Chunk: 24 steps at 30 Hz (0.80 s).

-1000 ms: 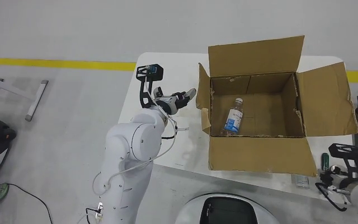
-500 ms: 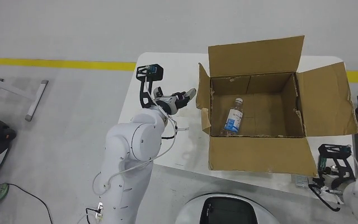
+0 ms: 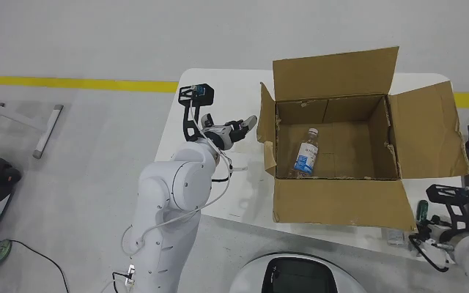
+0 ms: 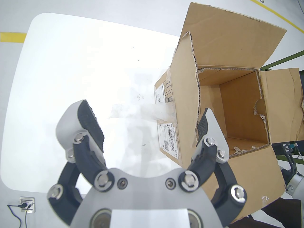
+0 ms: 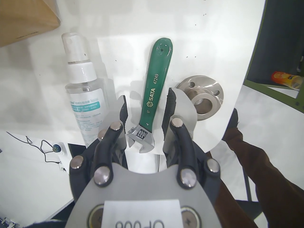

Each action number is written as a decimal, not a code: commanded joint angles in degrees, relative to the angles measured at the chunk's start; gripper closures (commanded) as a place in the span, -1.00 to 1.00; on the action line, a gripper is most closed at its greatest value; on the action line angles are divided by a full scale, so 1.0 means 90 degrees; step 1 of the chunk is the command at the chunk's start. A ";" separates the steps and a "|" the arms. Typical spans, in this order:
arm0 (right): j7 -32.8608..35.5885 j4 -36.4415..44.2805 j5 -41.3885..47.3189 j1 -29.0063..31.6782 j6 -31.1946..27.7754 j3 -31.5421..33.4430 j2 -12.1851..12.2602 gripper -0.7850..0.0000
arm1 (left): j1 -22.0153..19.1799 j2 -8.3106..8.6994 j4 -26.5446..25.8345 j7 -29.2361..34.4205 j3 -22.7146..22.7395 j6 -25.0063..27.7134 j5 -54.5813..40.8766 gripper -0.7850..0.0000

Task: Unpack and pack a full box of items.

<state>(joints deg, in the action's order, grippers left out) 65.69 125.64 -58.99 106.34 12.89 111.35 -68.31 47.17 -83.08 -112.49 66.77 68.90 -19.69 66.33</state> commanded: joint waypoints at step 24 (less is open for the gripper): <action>0.0122 -0.0248 -0.0368 -0.0249 0.0024 -0.0328 0.0027 0.85 | 0.0000 0.0000 0.0000 0.0000 0.0000 0.0000 0.0000 -1.00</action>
<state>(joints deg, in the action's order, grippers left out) 66.76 123.43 -62.29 104.13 13.16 108.44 -68.07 47.17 -83.08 -112.49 66.77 68.90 -19.69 66.33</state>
